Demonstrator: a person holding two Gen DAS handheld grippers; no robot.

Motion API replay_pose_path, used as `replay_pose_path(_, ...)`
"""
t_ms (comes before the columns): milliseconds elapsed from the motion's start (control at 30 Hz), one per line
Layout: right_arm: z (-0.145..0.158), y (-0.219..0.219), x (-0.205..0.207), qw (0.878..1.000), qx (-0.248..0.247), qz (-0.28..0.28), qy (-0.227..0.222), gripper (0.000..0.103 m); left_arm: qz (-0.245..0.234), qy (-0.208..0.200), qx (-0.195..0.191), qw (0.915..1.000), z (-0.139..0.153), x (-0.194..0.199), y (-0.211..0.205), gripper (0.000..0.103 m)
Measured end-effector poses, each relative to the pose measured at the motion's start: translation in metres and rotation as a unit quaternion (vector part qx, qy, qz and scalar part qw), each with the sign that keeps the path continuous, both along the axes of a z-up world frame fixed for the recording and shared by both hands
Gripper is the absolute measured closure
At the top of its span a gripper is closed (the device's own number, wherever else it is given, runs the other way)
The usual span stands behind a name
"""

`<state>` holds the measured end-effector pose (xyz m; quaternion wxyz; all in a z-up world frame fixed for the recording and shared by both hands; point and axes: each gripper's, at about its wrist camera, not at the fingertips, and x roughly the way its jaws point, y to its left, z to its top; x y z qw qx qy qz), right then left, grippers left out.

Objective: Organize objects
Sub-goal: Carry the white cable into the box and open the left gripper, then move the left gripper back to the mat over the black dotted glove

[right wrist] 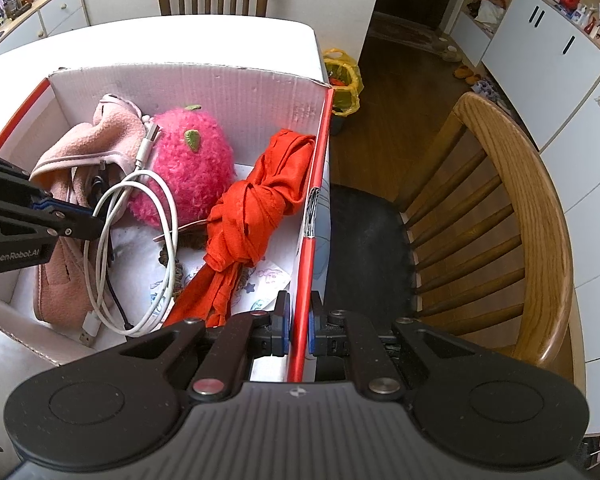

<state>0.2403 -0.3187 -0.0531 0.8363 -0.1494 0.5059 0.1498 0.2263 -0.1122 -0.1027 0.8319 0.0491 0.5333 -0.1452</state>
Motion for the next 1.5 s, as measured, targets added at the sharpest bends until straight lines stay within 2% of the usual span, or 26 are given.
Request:
replay_pose_path(267, 0.0, -0.003, 0.0, 1.0, 0.006, 0.01, 0.001, 0.095, 0.025, -0.005, -0.012, 0.9996, 0.004, -0.007, 0.006, 0.085)
replay_pose_path(400, 0.0, -0.003, -0.001, 1.0, 0.006, 0.017, -0.001, 0.095, 0.037, -0.016, -0.027, 0.9988, 0.013, -0.016, 0.008, 0.072)
replay_pose_path(567, -0.001, -0.003, -0.002, 1.0, 0.005, 0.025, -0.002, 0.094, 0.053, -0.034, -0.041, 0.9971, 0.026, -0.029, 0.014, 0.065)
replay_pose_path(667, 0.0, -0.003, -0.003, 1.0, 0.005, 0.027, -0.003, 0.094, 0.065, -0.043, -0.046, 0.9959, 0.033, -0.037, 0.02, 0.057)
replay_pose_path(933, 0.0, -0.002, -0.004, 1.0, 0.002, 0.029, -0.004, 0.094, 0.092, -0.069, -0.064, 0.9913, 0.056, -0.06, 0.049, 0.051)
replay_pose_path(1000, 0.0, -0.002, -0.004, 1.0, 0.001, 0.028, -0.002, 0.094, 0.102, -0.075, -0.065, 0.9897, 0.061, -0.065, 0.057, 0.044)
replay_pose_path(1167, -0.001, 0.002, -0.003, 1.0, -0.006, 0.028, -0.003, 0.094, 0.121, -0.094, -0.061, 0.9863, 0.074, -0.078, 0.081, 0.037)
replay_pose_path(1433, -0.002, 0.004, -0.003, 1.0, -0.008, 0.018, -0.003, 0.094, 0.167, -0.11, -0.039, 0.9791, 0.08, -0.091, 0.127, 0.012)
replay_pose_path(1500, -0.002, 0.005, -0.002, 1.0, -0.01, 0.015, -0.003, 0.094, 0.185, -0.112, -0.034, 0.9758, 0.08, -0.094, 0.14, 0.001)
